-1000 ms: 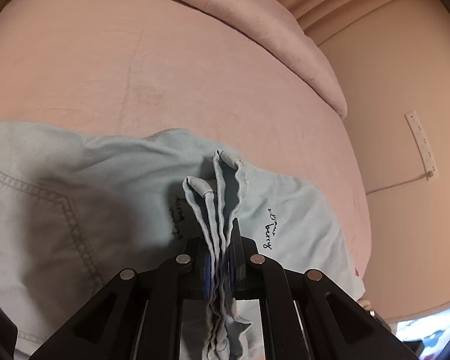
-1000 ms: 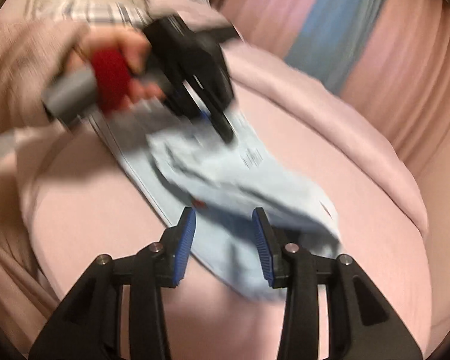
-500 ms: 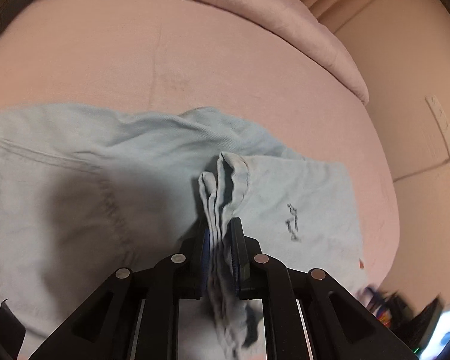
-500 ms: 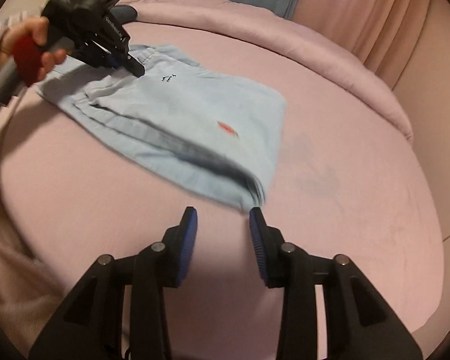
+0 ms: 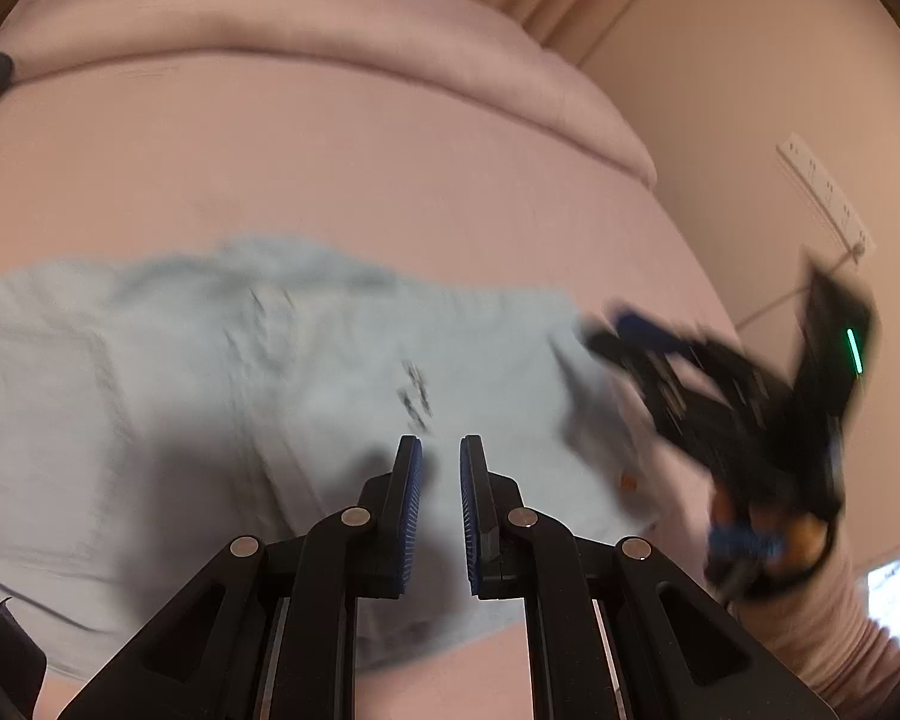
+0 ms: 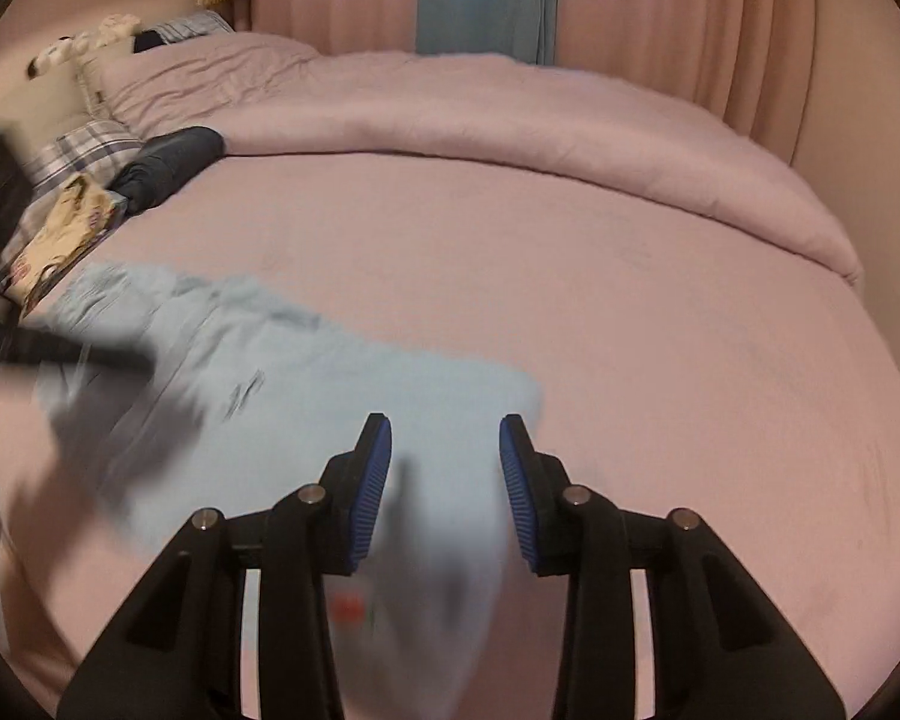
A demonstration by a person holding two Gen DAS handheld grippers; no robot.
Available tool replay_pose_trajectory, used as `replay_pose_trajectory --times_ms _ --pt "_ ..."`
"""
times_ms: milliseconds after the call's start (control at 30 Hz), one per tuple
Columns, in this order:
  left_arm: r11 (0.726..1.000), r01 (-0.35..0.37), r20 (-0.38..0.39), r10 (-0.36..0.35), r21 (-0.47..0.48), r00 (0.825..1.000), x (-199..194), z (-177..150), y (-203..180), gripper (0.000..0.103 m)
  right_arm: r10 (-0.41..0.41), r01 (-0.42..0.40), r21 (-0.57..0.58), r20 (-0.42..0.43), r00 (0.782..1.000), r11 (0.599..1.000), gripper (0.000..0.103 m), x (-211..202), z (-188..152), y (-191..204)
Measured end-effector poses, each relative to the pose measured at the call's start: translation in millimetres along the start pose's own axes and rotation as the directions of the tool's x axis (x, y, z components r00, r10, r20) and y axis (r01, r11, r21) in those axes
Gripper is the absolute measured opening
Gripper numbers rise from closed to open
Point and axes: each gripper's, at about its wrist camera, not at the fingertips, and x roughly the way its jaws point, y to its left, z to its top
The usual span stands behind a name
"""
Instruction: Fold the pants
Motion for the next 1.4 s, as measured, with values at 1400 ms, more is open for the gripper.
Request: replay_pose_trajectory --times_ms 1400 --pt "0.985 -0.09 0.037 0.096 -0.144 0.995 -21 -60 41 0.013 0.32 -0.344 -0.191 -0.144 0.936 0.919 0.016 36 69 164"
